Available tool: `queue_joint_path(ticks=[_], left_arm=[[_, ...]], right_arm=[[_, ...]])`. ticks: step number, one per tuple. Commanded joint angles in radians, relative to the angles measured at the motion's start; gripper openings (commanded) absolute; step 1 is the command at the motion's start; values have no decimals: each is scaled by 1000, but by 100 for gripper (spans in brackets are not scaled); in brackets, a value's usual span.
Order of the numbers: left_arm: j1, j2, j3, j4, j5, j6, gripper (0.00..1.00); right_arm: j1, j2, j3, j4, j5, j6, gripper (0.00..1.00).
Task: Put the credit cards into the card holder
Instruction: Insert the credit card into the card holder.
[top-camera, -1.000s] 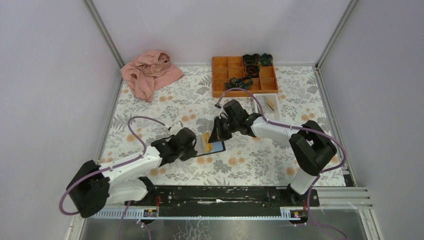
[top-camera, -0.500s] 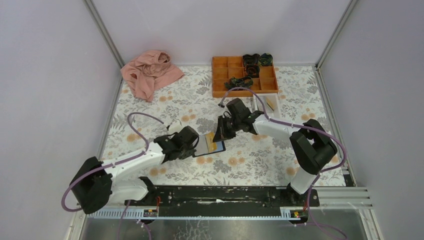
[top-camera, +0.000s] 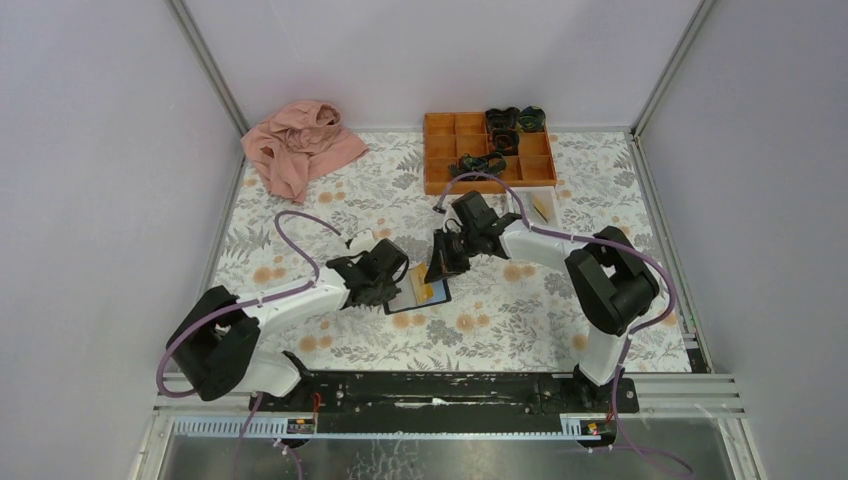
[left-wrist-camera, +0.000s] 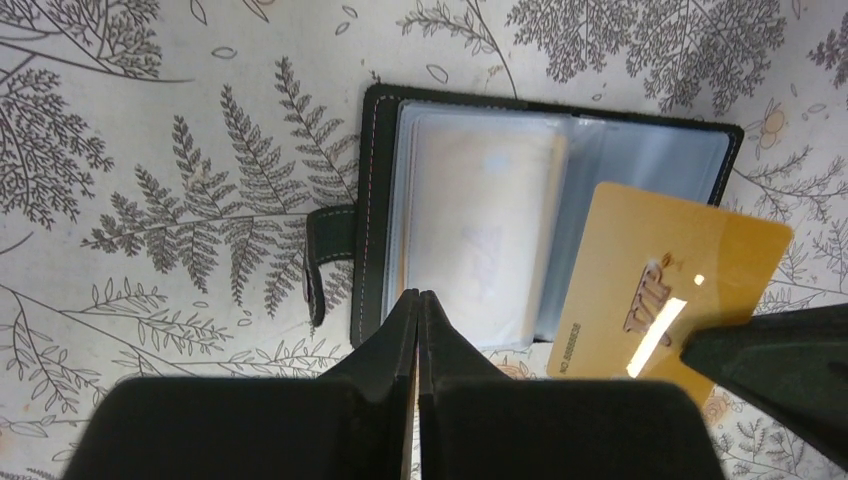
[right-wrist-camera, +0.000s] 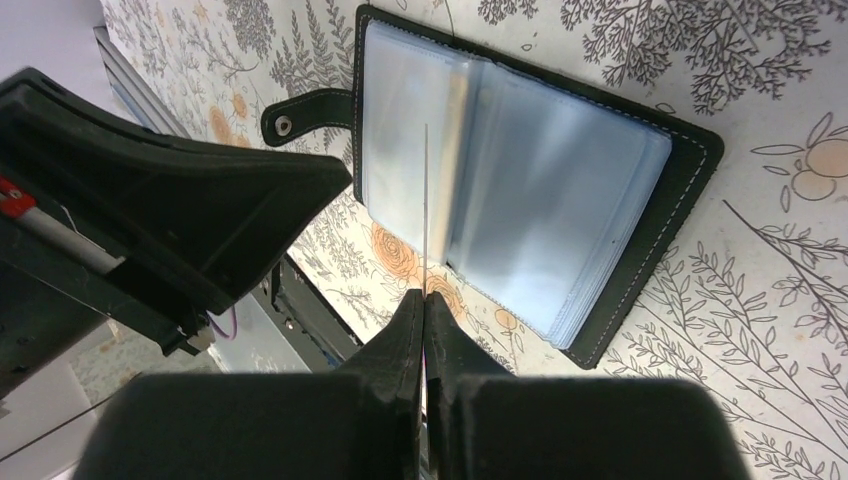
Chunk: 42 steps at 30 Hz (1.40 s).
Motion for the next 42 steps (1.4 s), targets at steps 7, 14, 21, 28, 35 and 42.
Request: queue_joint_path(ticks=[7, 14, 21, 28, 35, 42], left_arm=[[36, 9, -38, 89, 23, 30, 0], [38, 10, -48, 91, 28, 27, 0], [38, 8, -58, 90, 36, 21, 0], [38, 1, -70, 87, 40, 15, 0], [38, 2, -70, 83, 41, 15, 0], [38, 2, -76, 79, 43, 16, 0]], right_arm=[[0, 36, 47, 13, -55, -18, 0], [0, 50, 60, 23, -66, -17, 0], [0, 60, 61, 27, -70, -21, 0], [-2, 69, 51, 44, -73, -20, 0], [-8, 80, 50, 56, -78, -18, 0], [-18, 82, 37, 78, -81, -9, 0]])
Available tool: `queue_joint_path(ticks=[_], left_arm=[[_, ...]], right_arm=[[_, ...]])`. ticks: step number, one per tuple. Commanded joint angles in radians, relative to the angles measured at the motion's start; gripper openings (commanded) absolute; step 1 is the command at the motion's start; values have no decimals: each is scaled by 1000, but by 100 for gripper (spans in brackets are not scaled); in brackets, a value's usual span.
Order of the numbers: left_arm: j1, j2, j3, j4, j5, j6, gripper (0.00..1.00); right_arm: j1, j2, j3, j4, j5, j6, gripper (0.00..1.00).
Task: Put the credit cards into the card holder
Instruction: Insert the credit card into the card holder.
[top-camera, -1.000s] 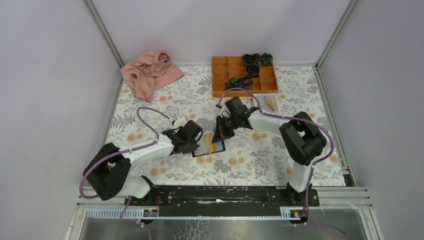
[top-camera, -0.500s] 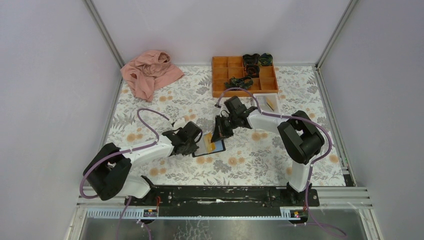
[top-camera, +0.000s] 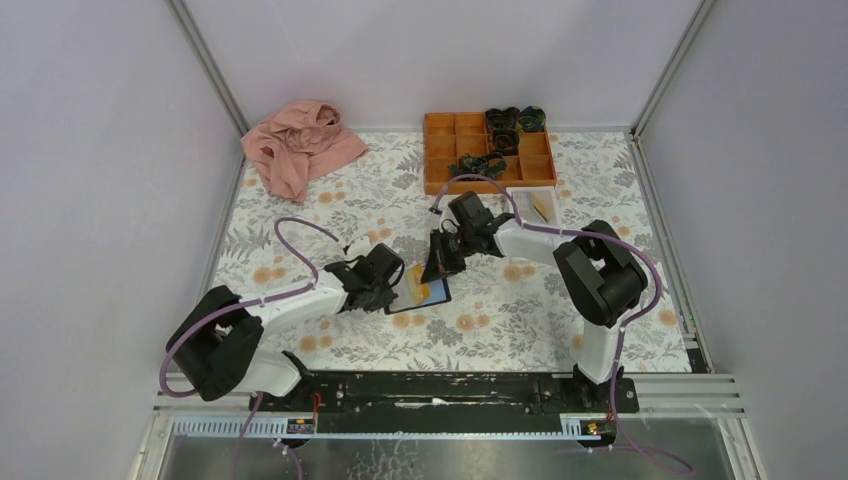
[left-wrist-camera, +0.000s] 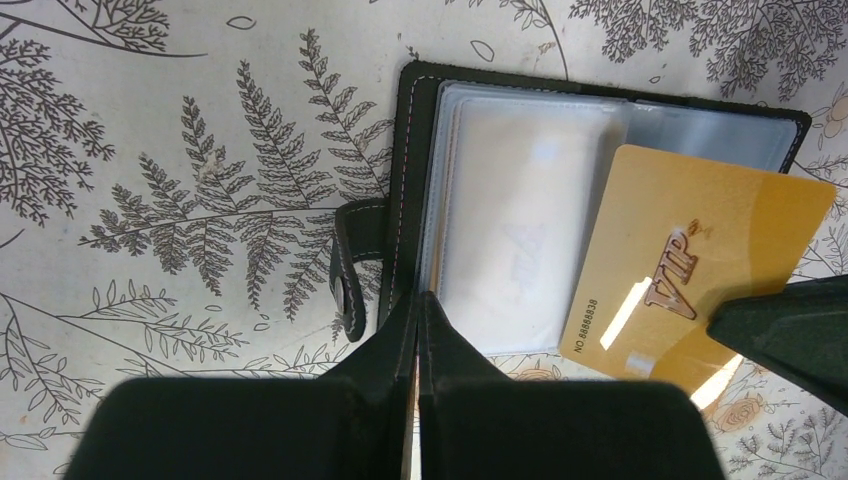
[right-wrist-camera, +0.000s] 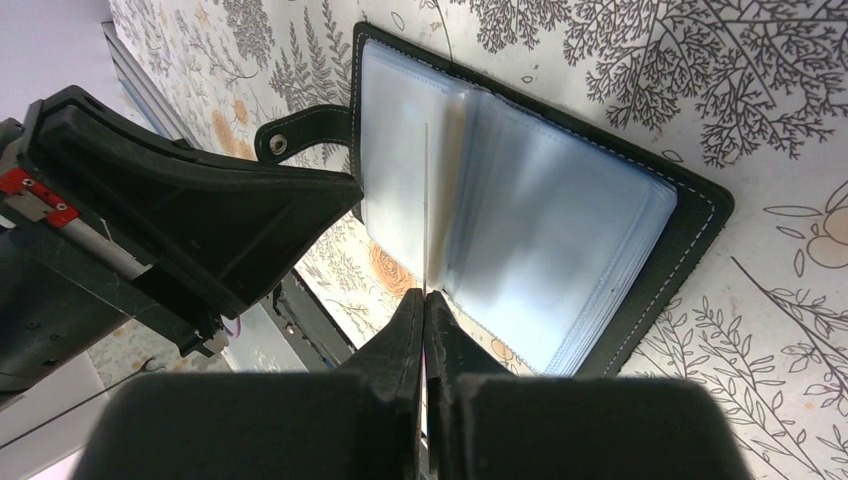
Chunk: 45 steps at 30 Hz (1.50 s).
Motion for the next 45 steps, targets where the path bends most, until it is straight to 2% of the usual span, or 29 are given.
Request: queue_joint_path(ticks=[1, 45], left_arm=[[7, 0, -15, 21, -2, 6, 0], [6, 12, -39, 31, 6, 9, 0]], right_arm=[[-14, 5, 12, 41, -35, -5, 0], [-25, 48, -94, 144, -55, 24, 0]])
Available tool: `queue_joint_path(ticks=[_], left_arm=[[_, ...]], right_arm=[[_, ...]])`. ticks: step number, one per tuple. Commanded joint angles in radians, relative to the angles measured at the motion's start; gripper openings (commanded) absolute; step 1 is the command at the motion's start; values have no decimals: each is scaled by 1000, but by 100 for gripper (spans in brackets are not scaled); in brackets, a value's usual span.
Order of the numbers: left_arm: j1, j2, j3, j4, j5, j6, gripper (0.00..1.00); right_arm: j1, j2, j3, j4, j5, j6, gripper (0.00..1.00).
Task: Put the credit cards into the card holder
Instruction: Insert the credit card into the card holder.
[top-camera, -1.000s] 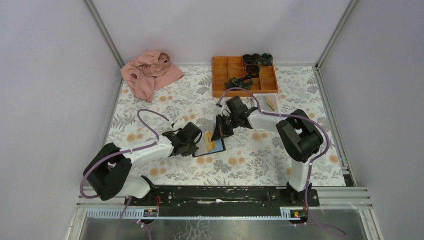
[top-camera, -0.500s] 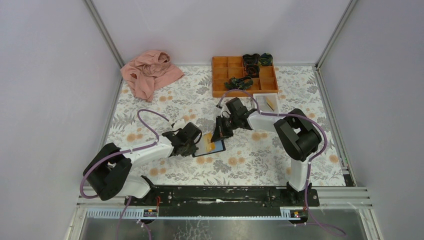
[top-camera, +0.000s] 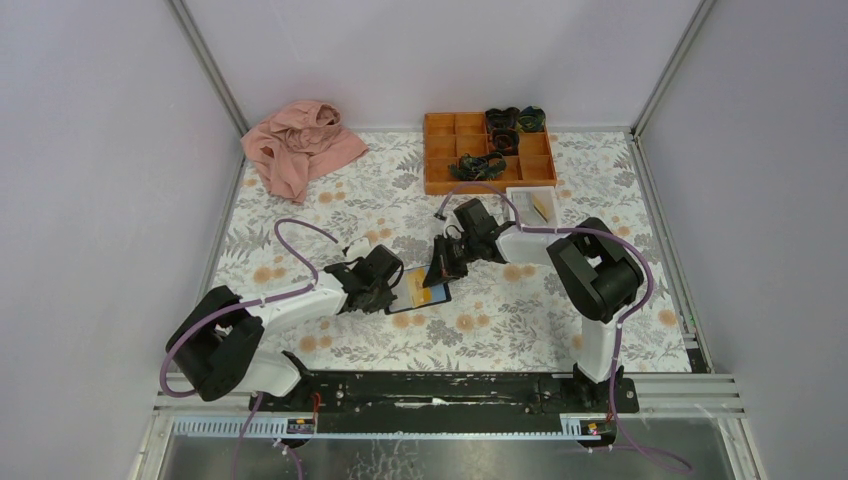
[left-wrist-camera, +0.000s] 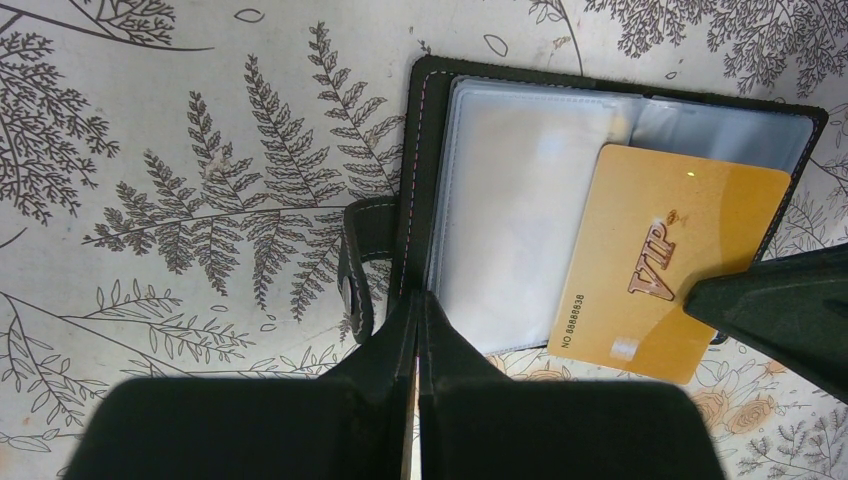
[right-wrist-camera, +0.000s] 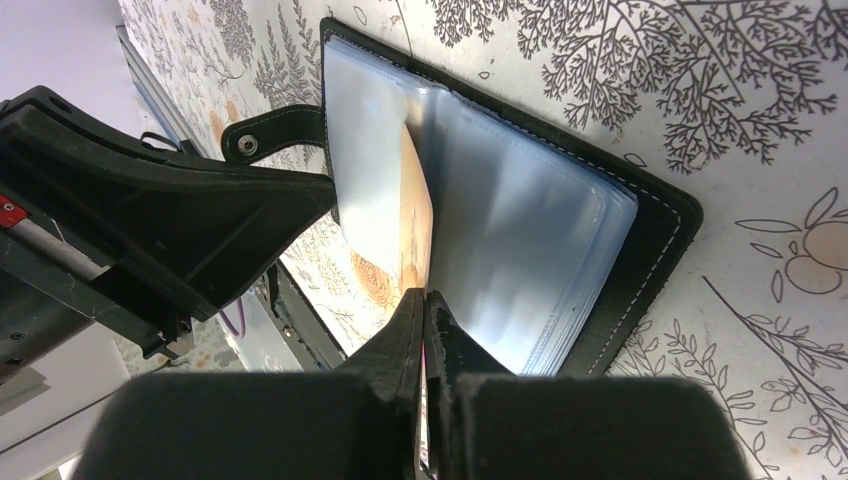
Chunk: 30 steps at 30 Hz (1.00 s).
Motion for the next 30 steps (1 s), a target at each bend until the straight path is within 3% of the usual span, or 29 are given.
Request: queue_joint_path(ticks=[1, 30], left_arm=[[6, 11, -22, 23, 2, 9, 0], [6, 28, -17, 22, 6, 22, 0]], right_arm=[[-3, 15, -9, 1, -5, -10, 0], [-31, 69, 54, -35, 13, -58, 0]])
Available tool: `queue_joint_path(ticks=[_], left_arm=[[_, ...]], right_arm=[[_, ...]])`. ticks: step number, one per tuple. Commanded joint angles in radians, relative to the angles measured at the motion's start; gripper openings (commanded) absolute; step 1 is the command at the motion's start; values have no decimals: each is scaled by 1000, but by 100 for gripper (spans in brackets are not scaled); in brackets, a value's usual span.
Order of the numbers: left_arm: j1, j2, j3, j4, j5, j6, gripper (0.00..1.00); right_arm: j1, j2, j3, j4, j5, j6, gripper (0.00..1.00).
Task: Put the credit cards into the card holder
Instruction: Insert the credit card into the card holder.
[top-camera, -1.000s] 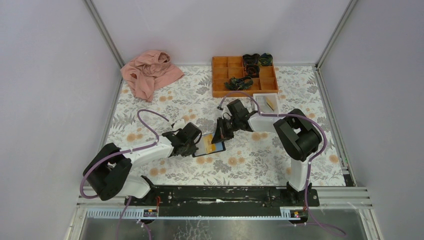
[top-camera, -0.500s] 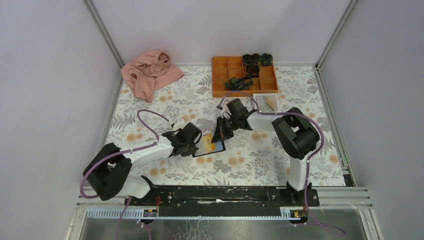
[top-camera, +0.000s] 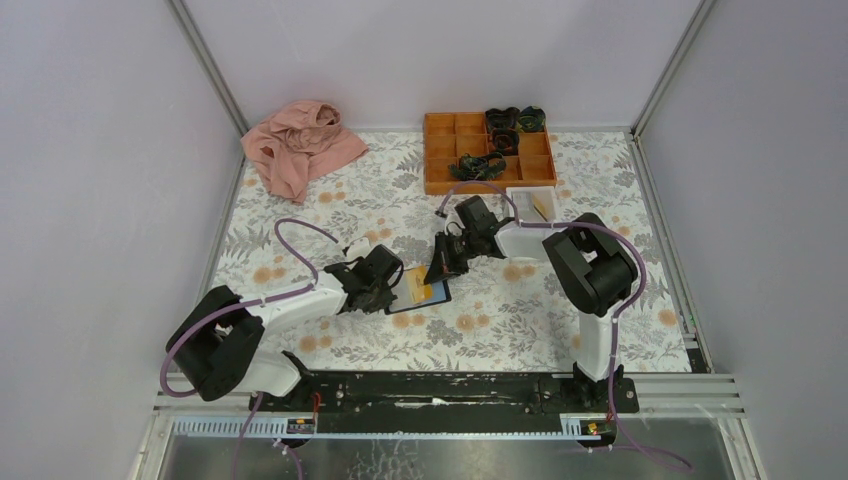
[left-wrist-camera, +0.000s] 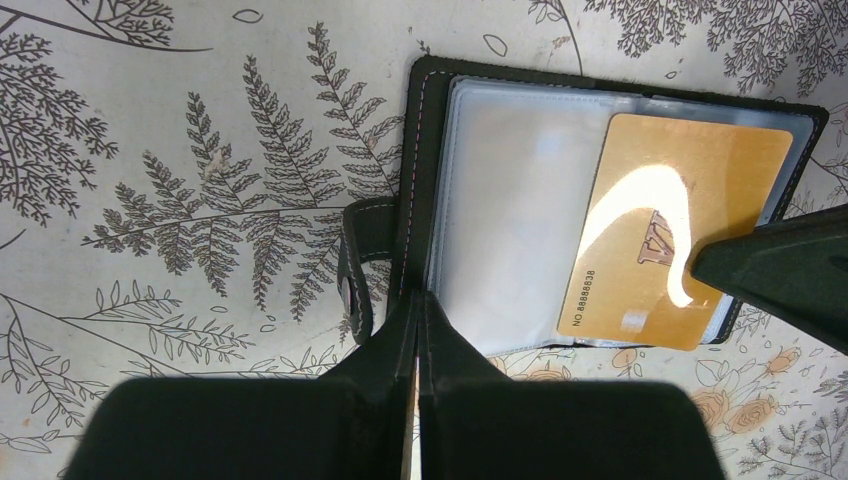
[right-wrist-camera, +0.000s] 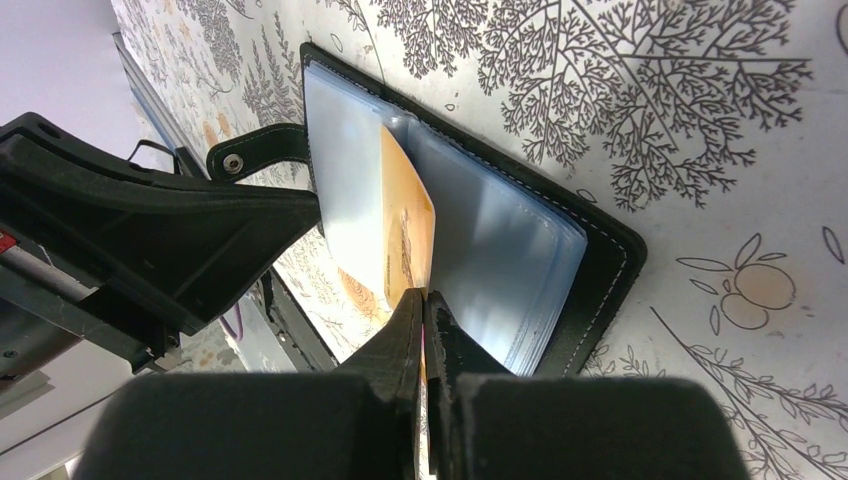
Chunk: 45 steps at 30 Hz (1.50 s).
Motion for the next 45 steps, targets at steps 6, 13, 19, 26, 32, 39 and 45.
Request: queue_joint_path(ticks=[6, 13, 19, 26, 32, 39, 45], left_arm=[[6, 32, -15, 26, 8, 17, 0], [7, 40, -13, 29, 10, 17, 0], [6, 42, -12, 32, 12, 17, 0], [6, 46, -14, 36, 15, 23, 0], [6, 48, -20, 36, 19, 30, 0], [6, 43, -25, 34, 20, 38, 0], [6, 42, -33, 36, 23, 38, 0]], right_arm=[[0, 16, -18, 1, 24, -22, 0], [24, 19, -41, 17, 30, -11, 0], [40, 24, -43, 28, 35, 0, 0], [49, 33, -34, 36, 41, 13, 0], [49, 43, -22, 60, 56, 31, 0], [48, 49, 11, 71, 81, 43, 0], [46, 52, 39, 63, 95, 42, 0]])
